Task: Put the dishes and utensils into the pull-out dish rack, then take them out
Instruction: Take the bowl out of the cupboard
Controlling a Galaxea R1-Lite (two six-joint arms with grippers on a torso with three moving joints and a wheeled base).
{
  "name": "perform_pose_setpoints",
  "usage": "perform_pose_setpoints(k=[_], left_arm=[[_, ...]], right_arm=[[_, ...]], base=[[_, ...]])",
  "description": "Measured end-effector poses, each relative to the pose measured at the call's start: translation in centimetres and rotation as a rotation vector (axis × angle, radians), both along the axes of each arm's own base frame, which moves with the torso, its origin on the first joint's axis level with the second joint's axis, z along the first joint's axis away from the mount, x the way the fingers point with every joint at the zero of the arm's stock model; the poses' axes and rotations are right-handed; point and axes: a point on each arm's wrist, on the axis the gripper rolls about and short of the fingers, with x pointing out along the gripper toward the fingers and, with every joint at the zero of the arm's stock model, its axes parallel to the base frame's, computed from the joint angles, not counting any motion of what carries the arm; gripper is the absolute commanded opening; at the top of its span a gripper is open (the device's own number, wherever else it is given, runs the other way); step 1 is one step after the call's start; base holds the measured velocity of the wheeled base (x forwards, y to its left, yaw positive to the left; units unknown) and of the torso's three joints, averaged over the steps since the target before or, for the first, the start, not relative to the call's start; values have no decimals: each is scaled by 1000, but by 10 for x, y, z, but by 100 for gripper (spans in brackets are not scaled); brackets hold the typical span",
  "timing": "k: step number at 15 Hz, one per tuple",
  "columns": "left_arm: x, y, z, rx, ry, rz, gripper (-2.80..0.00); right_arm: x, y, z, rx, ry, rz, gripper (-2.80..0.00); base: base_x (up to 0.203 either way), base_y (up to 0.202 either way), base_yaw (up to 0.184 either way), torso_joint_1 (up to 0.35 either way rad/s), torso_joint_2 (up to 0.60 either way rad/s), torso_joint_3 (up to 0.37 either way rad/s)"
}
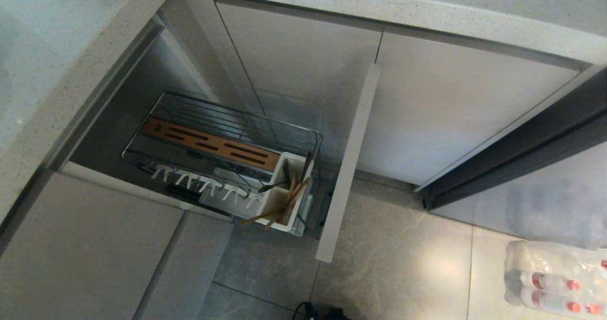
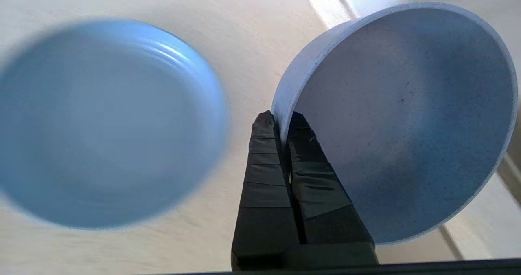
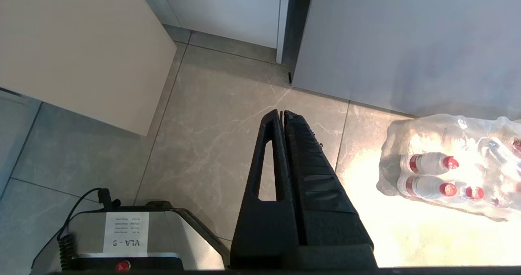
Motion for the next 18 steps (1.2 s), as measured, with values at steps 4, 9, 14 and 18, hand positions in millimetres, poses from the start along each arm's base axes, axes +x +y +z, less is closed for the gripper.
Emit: perform_pose_setpoints(k=[4,9,14,18], left_arm=[[-4,12,-2,-4,8,130,-280],[2,28,-37,-203,118,151,-280],[1,38,-46,-341,92,191,-280],[17,52,-47,-375,115,174,-280]], right_arm=[[0,0,0,0,0,0,-280],[0,0,0,0,0,0,-280],[0,0,0,0,0,0,-280],[0,0,0,0,0,0,-280]], base=[[0,0,0,0,0,0],[0,0,0,0,0,0],[0,0,0,0,0,0],[0,0,0,0,0,0]])
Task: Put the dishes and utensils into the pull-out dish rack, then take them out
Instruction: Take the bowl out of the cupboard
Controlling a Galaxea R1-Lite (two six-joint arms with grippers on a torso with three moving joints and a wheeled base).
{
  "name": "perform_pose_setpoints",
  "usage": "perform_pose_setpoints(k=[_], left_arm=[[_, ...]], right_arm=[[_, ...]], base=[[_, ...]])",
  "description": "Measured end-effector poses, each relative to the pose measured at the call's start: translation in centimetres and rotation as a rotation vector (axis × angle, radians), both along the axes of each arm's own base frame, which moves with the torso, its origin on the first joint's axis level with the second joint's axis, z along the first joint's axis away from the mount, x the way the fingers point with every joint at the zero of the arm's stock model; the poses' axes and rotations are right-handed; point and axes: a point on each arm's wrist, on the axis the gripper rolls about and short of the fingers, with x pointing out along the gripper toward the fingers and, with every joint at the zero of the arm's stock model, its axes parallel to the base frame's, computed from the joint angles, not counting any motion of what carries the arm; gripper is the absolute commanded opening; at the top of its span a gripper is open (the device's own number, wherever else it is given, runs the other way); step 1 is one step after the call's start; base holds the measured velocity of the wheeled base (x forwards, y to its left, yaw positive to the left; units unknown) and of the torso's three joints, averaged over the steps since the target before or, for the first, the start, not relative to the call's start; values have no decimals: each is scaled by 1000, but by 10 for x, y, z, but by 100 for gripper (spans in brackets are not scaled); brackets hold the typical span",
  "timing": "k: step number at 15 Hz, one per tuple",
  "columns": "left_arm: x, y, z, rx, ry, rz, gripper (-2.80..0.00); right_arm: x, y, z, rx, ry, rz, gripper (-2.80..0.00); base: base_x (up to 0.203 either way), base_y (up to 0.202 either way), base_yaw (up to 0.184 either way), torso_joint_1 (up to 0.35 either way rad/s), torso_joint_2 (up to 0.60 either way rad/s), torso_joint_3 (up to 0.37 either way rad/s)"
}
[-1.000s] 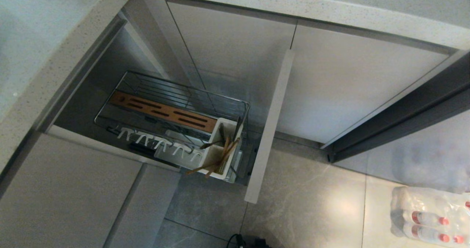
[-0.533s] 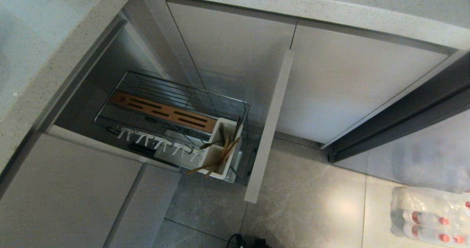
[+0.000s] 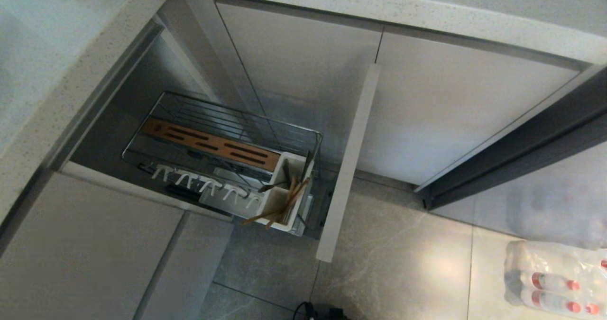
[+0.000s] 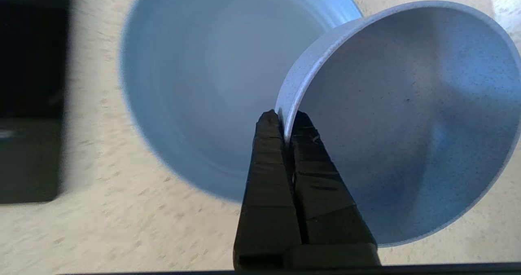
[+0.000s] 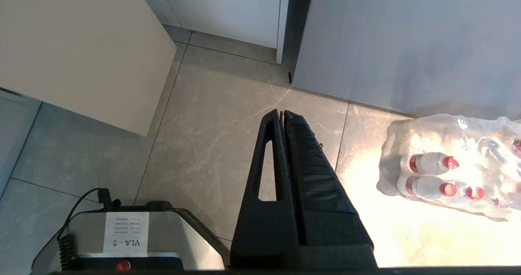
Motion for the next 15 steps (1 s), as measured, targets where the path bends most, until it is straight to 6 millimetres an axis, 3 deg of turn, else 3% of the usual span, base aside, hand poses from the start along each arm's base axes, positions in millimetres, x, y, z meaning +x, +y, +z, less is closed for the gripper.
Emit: perform_pose_setpoints(k=[8,15], left_arm=[[39,56,-2,-115,-2,-72,-280],[44,75,-15,-233,26,-62,-280]], right_arm=[[0,0,0,0,0,0,-280],[0,0,0,0,0,0,-280]], base=[[0,0,0,0,0,0],[0,0,0,0,0,0]])
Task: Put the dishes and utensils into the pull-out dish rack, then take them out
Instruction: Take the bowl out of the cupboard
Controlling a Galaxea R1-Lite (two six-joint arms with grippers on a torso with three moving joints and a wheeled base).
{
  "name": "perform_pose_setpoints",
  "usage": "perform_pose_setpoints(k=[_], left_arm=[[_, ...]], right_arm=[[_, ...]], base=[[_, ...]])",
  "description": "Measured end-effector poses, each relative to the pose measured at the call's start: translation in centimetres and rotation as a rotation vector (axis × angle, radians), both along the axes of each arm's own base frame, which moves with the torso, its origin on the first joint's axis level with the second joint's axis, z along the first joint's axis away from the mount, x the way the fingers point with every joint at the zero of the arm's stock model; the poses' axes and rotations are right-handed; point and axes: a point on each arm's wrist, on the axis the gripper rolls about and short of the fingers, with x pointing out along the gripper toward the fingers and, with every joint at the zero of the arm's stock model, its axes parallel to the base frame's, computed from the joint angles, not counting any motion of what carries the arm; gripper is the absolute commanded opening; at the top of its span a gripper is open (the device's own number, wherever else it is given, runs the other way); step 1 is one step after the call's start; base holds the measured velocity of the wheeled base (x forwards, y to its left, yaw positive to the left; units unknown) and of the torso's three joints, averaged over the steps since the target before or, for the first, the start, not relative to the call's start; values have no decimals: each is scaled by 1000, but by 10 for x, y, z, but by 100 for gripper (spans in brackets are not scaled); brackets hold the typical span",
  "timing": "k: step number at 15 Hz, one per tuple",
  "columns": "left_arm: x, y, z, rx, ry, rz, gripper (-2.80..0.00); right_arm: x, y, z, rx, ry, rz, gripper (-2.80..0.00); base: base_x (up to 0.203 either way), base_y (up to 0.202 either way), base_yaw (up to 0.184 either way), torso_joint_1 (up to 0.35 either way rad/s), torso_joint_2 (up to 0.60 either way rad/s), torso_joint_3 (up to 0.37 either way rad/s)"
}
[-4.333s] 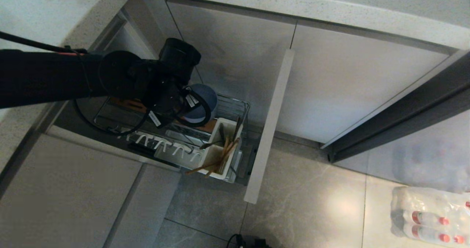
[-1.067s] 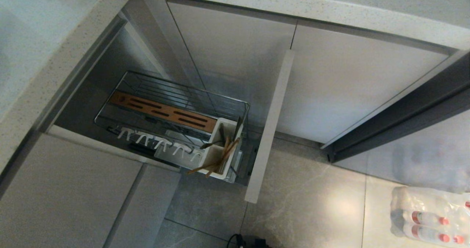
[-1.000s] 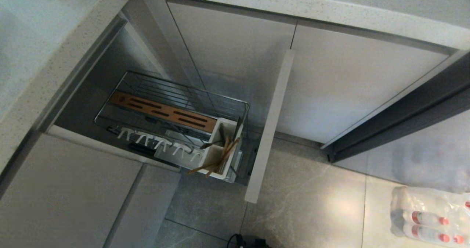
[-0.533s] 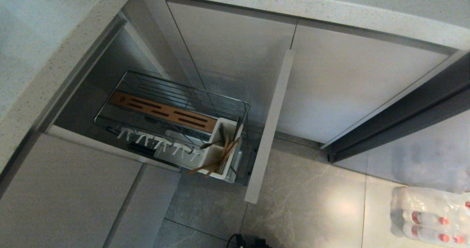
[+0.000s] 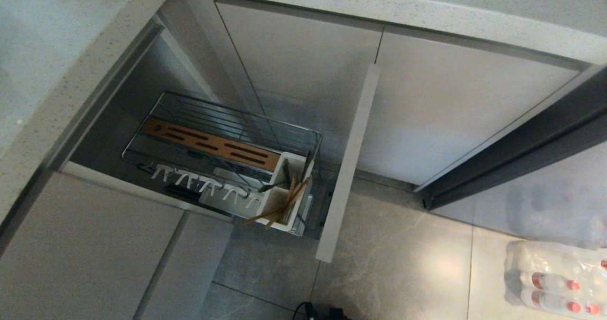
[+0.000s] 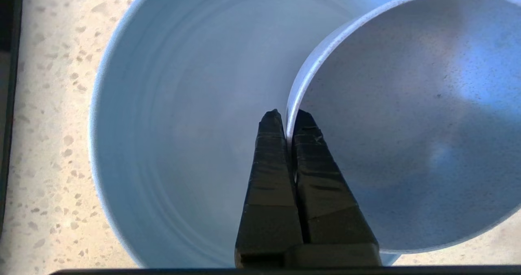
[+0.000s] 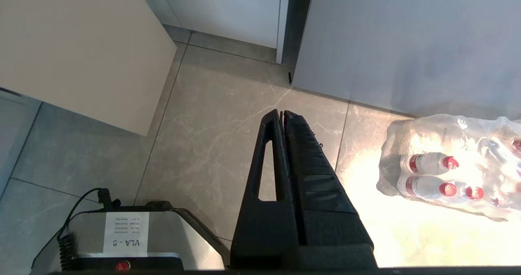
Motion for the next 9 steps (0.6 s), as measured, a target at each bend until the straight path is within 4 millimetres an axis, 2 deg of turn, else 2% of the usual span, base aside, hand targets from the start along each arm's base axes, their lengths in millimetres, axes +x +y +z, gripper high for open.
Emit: perform_pose_setpoints(k=[7,8,9], left_arm=[[-2,3,-3,-18,4,8,-280],[-3,2,-3,-19,3,7,0],[-3,2,-3,-20,5,7,0]], right_arm=[[0,0,0,0,0,0,-280],[0,0,0,0,0,0,-280],[0,0,0,0,0,0,-280]], base=[[0,0,0,0,0,0],[0,0,0,0,0,0],[0,0,0,0,0,0]])
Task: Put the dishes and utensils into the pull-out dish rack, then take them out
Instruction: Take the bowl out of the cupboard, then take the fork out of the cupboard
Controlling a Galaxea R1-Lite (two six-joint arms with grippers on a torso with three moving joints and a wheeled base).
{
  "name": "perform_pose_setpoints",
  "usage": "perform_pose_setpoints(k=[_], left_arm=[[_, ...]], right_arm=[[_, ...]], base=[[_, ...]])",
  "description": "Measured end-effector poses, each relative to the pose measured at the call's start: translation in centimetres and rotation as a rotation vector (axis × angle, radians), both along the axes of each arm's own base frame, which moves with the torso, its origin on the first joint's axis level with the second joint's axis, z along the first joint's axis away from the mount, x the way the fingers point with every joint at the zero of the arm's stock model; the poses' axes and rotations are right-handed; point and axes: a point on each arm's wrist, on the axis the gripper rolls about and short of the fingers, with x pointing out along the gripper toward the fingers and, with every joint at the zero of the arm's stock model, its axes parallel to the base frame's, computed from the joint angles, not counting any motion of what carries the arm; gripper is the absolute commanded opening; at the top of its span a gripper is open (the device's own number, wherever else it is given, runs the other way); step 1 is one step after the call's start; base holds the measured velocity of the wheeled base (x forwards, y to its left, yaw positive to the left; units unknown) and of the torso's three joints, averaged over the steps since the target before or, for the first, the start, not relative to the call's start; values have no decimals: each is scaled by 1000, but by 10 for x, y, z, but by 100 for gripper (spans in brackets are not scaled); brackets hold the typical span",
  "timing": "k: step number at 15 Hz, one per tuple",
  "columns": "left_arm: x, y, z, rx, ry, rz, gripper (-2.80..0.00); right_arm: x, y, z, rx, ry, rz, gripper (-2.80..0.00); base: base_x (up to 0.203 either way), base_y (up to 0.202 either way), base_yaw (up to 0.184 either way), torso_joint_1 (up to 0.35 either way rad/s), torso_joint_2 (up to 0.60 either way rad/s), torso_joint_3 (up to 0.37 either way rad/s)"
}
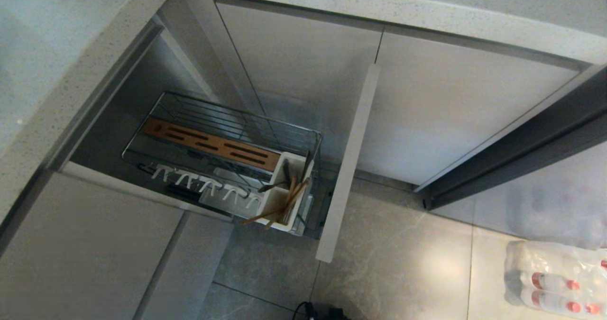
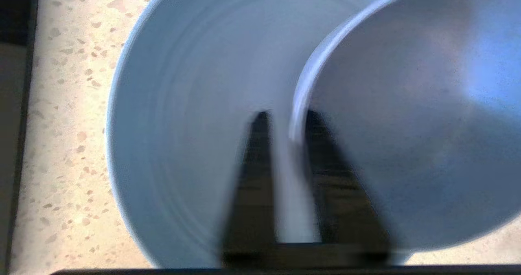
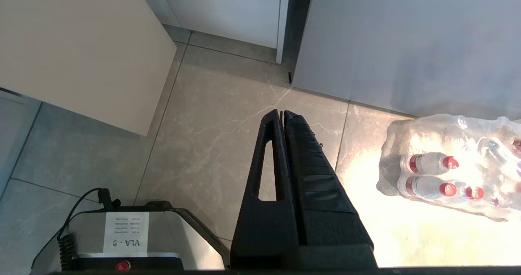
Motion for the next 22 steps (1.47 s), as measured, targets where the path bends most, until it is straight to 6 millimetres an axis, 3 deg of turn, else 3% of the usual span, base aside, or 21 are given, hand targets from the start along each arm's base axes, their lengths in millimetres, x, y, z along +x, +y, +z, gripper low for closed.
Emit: perform_pose_setpoints(k=[8,13,16,17,22], left_arm=[[-12,-12,10,42,-40,-3,0],[-39,-45,30,162,-142,-36,0],[-63,-76,47,321,-216,-90,0],[-70,-86,53,369,-249,-109,-280],[-98,-125,77,613,-418,-309,-280]], right_arm=[[0,0,0,0,0,0,-280],[0,0,0,0,0,0,-280],[0,0,0,0,0,0,-280],[0,0,0,0,0,0,-280],[0,0,0,0,0,0,-280]], base=[[0,0,0,0,0,0],[0,0,0,0,0,0],[0,0,0,0,0,0],[0,0,0,0,0,0],[0,0,0,0,0,0]])
